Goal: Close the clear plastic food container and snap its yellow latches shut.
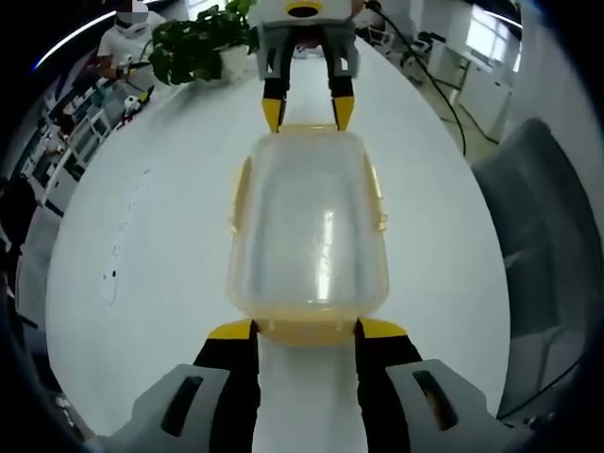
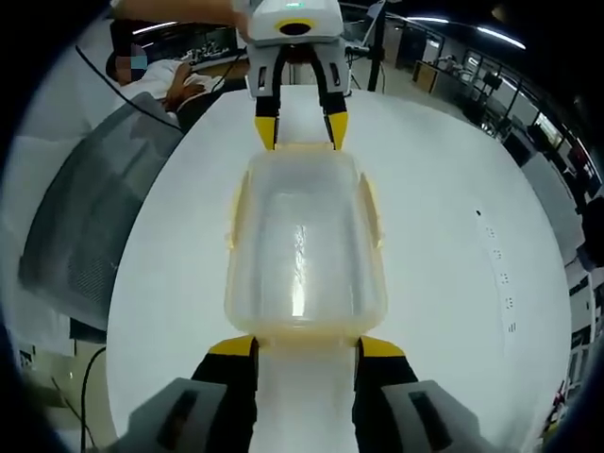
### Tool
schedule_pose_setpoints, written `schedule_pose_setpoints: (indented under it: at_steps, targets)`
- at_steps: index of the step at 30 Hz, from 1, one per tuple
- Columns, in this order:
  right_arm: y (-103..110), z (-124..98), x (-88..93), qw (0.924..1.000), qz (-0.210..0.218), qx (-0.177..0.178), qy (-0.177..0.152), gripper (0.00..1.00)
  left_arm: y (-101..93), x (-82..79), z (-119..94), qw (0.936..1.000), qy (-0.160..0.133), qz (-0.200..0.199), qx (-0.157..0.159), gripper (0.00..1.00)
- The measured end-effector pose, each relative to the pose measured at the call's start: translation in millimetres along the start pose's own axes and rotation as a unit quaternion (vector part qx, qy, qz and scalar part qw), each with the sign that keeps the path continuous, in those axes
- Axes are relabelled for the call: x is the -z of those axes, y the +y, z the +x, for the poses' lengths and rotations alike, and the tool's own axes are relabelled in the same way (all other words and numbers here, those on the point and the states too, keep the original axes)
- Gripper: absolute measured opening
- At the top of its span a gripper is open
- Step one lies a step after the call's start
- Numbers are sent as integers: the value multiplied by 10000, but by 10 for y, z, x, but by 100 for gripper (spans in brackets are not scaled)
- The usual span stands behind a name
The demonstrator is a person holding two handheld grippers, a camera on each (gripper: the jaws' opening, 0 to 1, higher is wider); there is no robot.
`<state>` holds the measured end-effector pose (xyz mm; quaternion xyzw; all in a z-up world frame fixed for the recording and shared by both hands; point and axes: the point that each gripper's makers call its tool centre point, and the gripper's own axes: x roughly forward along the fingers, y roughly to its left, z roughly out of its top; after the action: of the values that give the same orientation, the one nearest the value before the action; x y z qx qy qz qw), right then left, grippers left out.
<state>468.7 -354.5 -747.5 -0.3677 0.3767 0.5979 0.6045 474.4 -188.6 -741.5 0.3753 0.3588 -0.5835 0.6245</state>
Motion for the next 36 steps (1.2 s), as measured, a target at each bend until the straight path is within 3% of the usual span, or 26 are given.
schedule_pose_setpoints:
  at_steps: [4, 11, 15, 21, 24, 26, 34, 36]
  targets:
    - [15, -4, 27, 9999, 123, -7, -27, 52, -18, 53, 18, 10000, 33, -30, -1, 47]
    - [36, -58, 42, 9997, 215, 24, -84, 54, -34, 61, -45, 9996, -39, -288, -30, 46]
    - [62, -94, 11, 9992, 363, 38, -172, 59, -16, 20, -96, 9984, -201, -511, -127, 50]
    - [90, -155, -69, 9970, 645, 57, -414, 56, -63, -73, -177, 9930, -447, -1095, -55, 50]
    - [87, -148, -64, 9958, 844, 68, -341, 56, -53, -116, -204, 9941, -440, -977, -186, 48]
    - [86, -153, -101, 9951, 904, 79, -402, 55, -49, -219, -209, 9889, -687, -1305, -180, 49]
    - [59, -161, -159, 9929, 1134, 164, -329, 56, 7, -217, -205, 9864, -465, -1529, -386, 48]
    - [54, -171, -198, 9896, 1380, 167, -369, 58, 3, -210, -203, 9852, -392, -1620, -403, 49]
